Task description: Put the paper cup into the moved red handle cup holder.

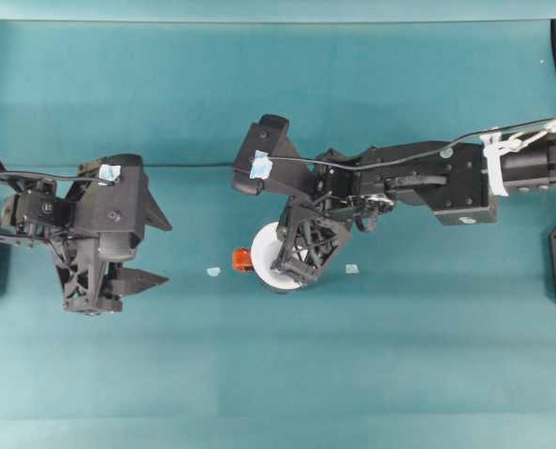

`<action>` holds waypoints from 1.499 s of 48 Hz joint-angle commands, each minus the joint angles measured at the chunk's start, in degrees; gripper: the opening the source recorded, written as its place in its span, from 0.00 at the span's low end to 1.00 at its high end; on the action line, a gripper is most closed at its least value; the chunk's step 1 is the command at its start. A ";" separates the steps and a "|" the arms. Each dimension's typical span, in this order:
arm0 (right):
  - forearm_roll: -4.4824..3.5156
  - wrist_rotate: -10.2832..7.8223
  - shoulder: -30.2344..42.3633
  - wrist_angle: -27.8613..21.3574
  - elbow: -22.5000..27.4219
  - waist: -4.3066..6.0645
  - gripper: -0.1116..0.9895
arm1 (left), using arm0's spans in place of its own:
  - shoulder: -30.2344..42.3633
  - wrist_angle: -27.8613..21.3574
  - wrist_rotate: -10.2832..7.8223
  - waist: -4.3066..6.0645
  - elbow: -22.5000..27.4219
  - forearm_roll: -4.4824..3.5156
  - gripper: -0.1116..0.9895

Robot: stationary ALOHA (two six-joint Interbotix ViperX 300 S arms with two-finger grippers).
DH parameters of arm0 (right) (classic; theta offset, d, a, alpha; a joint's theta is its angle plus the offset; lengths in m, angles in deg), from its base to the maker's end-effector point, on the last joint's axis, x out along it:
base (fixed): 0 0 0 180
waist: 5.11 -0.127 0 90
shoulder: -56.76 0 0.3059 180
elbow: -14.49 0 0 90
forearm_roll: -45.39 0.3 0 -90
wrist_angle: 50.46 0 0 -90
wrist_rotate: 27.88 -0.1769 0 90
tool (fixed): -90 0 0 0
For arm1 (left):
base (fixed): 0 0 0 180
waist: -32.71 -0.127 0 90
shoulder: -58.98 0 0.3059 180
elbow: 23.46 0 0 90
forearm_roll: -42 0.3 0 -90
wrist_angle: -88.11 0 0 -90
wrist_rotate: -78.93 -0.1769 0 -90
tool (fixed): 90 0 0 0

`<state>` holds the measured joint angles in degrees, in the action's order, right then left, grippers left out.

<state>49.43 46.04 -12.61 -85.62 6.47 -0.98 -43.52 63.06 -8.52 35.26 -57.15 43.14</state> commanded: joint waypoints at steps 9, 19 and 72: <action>1.05 -0.18 -0.88 0.26 1.05 -0.88 0.28 | -0.26 0.26 0.09 0.00 0.79 0.18 0.92; 1.05 -0.18 -0.88 0.00 1.23 -1.32 0.81 | -0.26 0.26 0.09 0.00 0.79 0.18 0.92; -2.64 -0.18 -14.41 -3.87 1.58 -0.79 0.76 | -0.70 0.18 0.79 0.00 0.53 0.18 0.92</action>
<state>46.97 46.04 -19.81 -89.31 7.44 -1.60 -43.61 63.06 -7.82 35.26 -57.15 43.14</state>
